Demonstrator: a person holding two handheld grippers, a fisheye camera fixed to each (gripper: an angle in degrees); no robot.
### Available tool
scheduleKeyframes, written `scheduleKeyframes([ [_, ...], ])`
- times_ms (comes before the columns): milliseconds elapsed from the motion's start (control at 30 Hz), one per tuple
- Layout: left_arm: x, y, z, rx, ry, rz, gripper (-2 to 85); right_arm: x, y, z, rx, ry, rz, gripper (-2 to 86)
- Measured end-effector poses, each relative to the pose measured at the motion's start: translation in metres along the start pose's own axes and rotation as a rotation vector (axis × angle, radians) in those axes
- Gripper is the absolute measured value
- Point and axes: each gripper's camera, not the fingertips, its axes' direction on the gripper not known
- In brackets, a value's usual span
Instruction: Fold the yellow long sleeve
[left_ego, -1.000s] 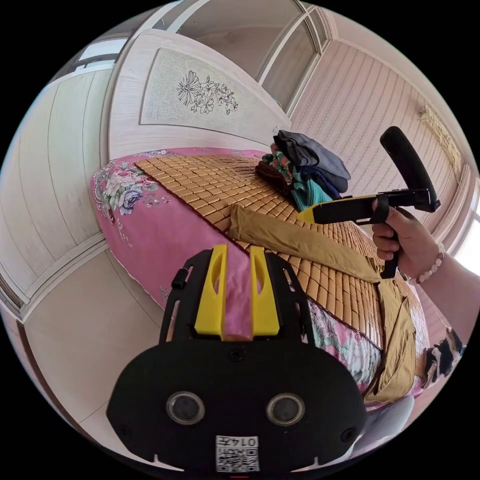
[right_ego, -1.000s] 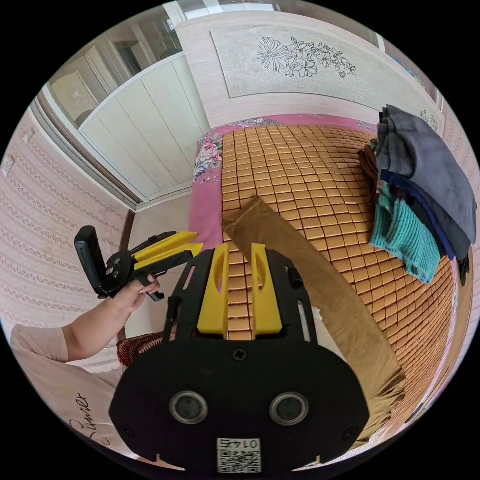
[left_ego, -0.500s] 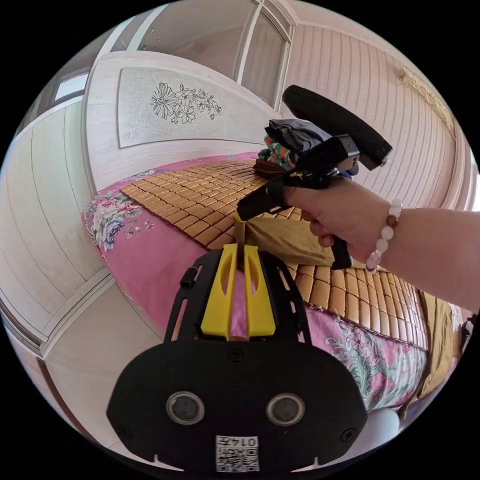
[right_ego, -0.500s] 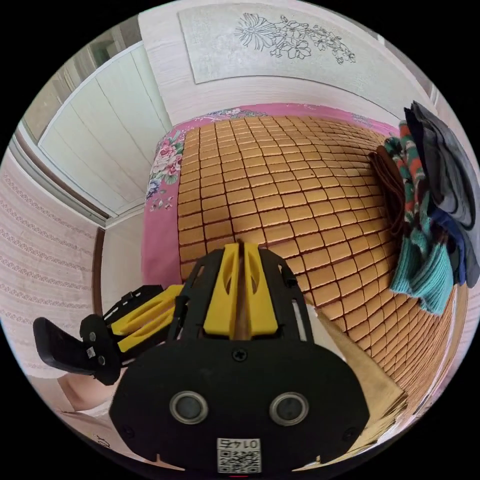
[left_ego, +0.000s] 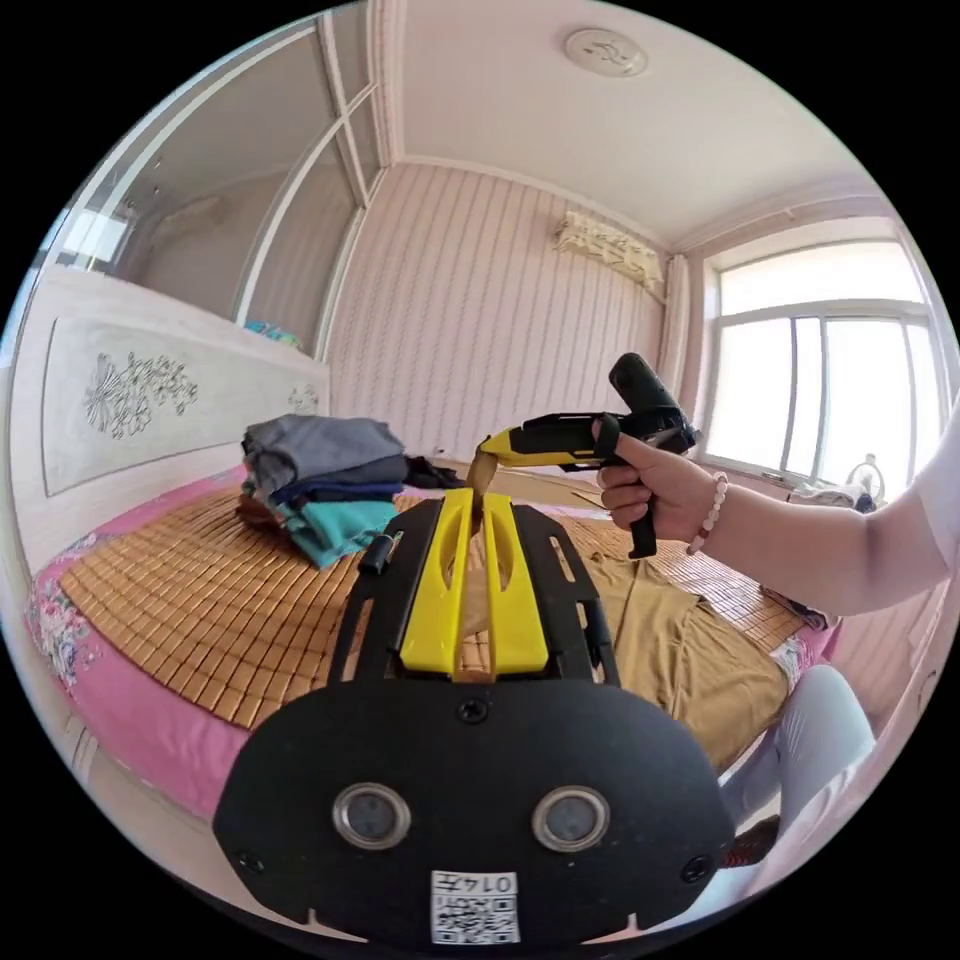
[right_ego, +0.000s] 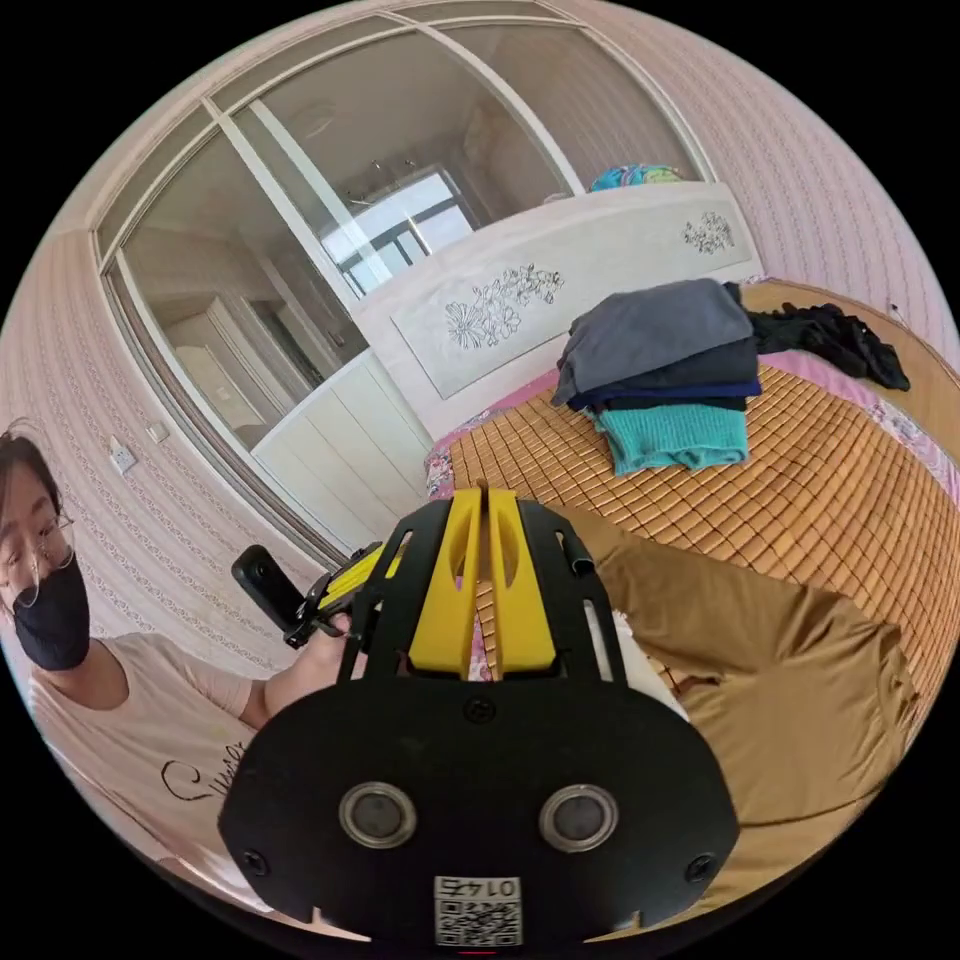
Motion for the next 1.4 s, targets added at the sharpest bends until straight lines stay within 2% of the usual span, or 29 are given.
scheduleKeyframes([
  [133,0.092,-0.028,0.036,-0.024,0.21,0.021,-0.7,-0.007,0.051,-0.109,0.059,0.151,-0.01,0.4],
  [200,0.14,-0.029,0.04,-0.013,0.244,0.072,-0.7,-0.011,0.092,-0.169,0.122,0.187,0.005,0.4],
  [333,0.225,-0.018,0.047,-0.007,0.325,0.141,-0.6,-0.009,0.157,-0.234,0.202,0.183,0.062,0.4],
  [500,0.276,-0.016,0.064,-0.054,0.412,0.145,-0.7,-0.003,0.231,-0.301,0.267,0.175,0.118,0.5],
  [767,0.343,-0.036,0.069,-0.001,0.484,0.253,-0.6,-0.003,0.28,-0.362,0.392,0.138,0.083,0.5],
  [867,0.36,-0.028,0.079,-0.035,0.577,0.282,-0.4,-0.006,0.3,-0.374,0.393,0.163,0.082,0.5],
  [1033,0.396,0.024,0.114,-0.197,0.76,0.347,0.4,0.008,0.37,-0.373,0.355,0.202,0.239,0.7],
  [1100,0.407,0.047,0.133,-0.294,0.816,0.356,1.1,0.027,0.412,-0.358,0.257,0.228,0.392,0.9],
  [1200,0.403,0.082,0.163,-0.438,0.826,0.284,2.5,0.055,0.456,-0.331,0.176,0.2,0.574,1.7],
  [1267,0.383,0.091,0.173,-0.467,0.787,0.221,2.8,0.069,0.469,-0.318,0.079,0.227,0.658,2.5],
  [1367,0.331,0.087,0.186,-0.477,0.591,0.207,3.1,0.081,0.461,-0.315,0.014,0.322,0.667,4.2],
  [1400,0.307,0.084,0.195,-0.485,0.468,0.236,3.0,0.087,0.447,-0.316,0.012,0.34,0.629,4.5],
])
